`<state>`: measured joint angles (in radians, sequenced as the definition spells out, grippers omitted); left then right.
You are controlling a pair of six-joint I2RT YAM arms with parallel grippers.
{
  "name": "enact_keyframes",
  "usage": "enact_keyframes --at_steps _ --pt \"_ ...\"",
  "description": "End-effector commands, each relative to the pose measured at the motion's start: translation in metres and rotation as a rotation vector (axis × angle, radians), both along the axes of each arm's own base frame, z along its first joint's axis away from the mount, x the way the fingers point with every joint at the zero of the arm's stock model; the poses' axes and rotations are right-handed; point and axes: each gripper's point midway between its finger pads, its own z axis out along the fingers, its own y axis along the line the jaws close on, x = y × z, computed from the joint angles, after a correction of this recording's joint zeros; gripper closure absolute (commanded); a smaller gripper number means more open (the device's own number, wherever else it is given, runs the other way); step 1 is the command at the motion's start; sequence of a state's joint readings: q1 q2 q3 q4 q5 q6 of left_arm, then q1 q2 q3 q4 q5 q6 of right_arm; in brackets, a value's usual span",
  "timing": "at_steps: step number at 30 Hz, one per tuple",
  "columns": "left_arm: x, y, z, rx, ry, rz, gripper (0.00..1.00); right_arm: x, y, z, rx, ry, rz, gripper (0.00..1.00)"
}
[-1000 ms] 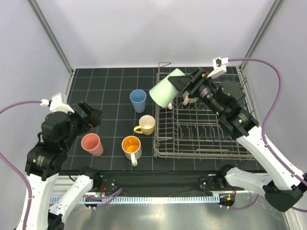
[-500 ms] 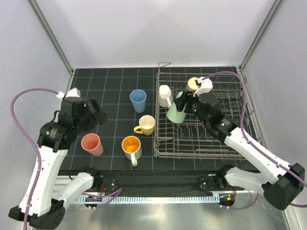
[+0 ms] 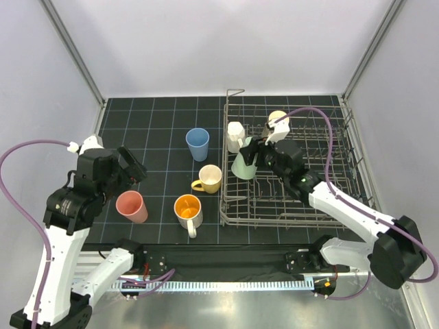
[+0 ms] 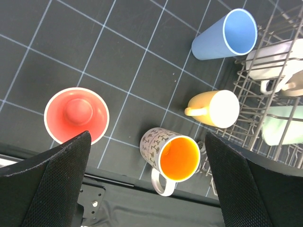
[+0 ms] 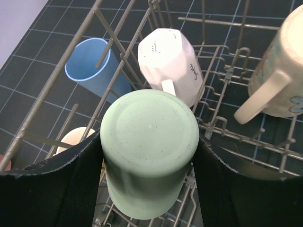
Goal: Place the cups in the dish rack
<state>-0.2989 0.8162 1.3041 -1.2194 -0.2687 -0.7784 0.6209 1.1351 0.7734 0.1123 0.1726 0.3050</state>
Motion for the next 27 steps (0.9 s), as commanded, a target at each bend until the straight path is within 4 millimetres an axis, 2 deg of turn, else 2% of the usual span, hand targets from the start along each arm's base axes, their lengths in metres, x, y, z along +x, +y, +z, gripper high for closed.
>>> enact_keyframes --at_steps 1,6,12,15,17,27 --pt "0.005 0.002 0.013 -0.016 -0.068 0.023 0.00 0.010 0.019 0.023 0.078 -0.090 0.040 0.96" --pt "-0.003 0.005 0.005 -0.031 -0.072 0.040 0.00 0.018 0.021 0.022 0.087 -0.096 0.015 0.96" --pt "-0.002 0.010 0.013 -0.013 -0.098 0.052 0.00 0.021 0.033 0.020 0.124 -0.083 0.041 0.96" --pt "-0.002 0.007 0.010 -0.016 -0.084 0.041 0.00 0.023 0.037 0.017 0.137 -0.074 0.045 0.96" --pt "-0.002 0.006 0.007 -0.016 -0.072 0.040 0.00 0.026 0.038 0.009 0.121 -0.064 0.041 0.96" --pt "0.002 0.002 0.008 0.000 -0.057 -0.006 0.00 0.031 0.038 -0.005 -0.014 -0.099 0.058 0.96"
